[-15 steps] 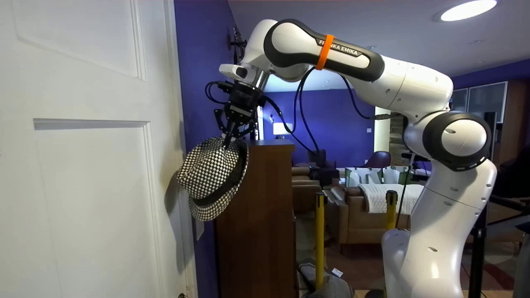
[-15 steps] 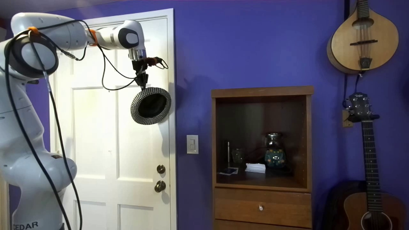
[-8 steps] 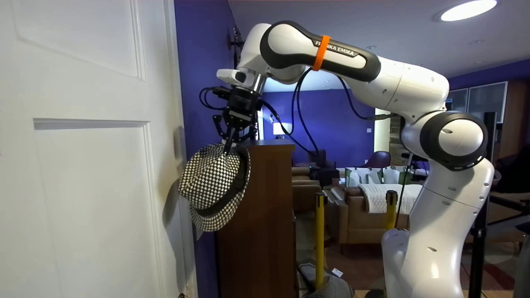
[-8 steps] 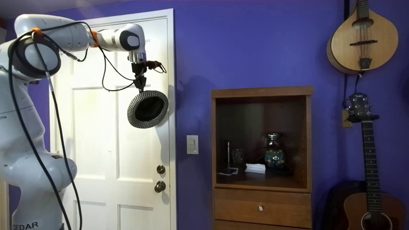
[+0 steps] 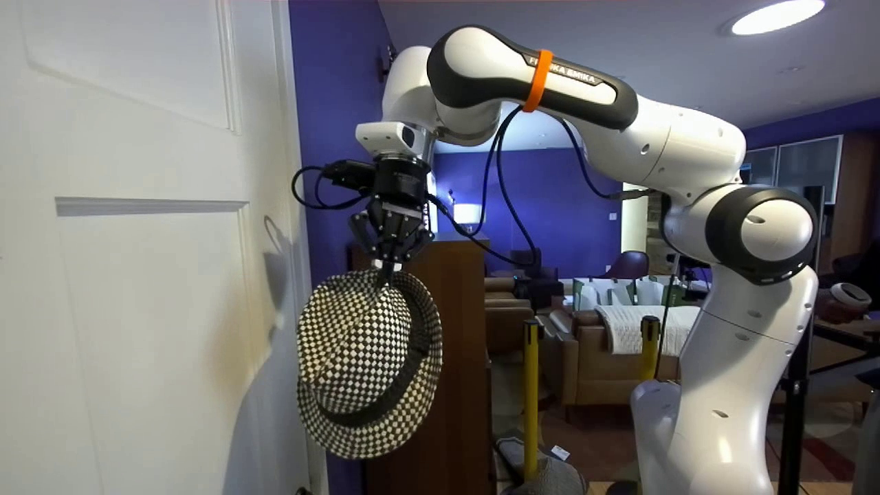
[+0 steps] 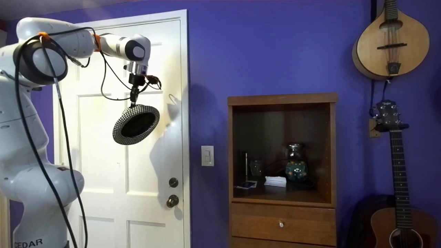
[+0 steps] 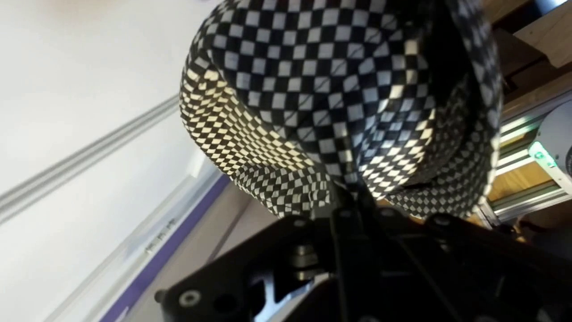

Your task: Hang the hat on the door

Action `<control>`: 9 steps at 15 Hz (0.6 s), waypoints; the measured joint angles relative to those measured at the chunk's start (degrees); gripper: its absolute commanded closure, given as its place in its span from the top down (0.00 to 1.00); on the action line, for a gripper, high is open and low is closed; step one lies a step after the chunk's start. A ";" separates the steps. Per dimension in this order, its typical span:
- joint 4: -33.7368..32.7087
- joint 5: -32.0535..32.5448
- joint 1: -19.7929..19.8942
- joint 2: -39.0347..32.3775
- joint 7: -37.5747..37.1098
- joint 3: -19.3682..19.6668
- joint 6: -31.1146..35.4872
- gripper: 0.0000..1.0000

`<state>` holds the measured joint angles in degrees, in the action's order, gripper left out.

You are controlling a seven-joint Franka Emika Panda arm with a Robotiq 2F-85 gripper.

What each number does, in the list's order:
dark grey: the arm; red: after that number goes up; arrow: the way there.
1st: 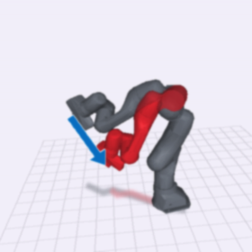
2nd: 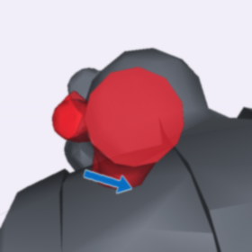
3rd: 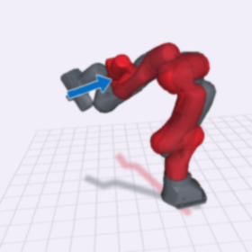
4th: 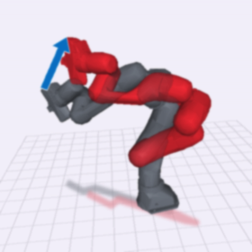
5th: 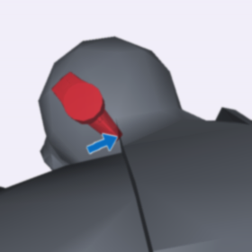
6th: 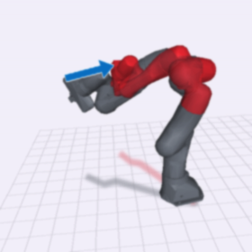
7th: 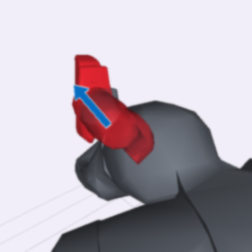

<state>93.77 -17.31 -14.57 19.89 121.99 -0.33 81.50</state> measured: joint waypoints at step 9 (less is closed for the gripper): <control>3.46 -3.98 -2.27 -0.82 9.00 -3.14 -2.02 0.01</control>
<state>97.23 -21.29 -16.84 19.07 130.98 -3.46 79.48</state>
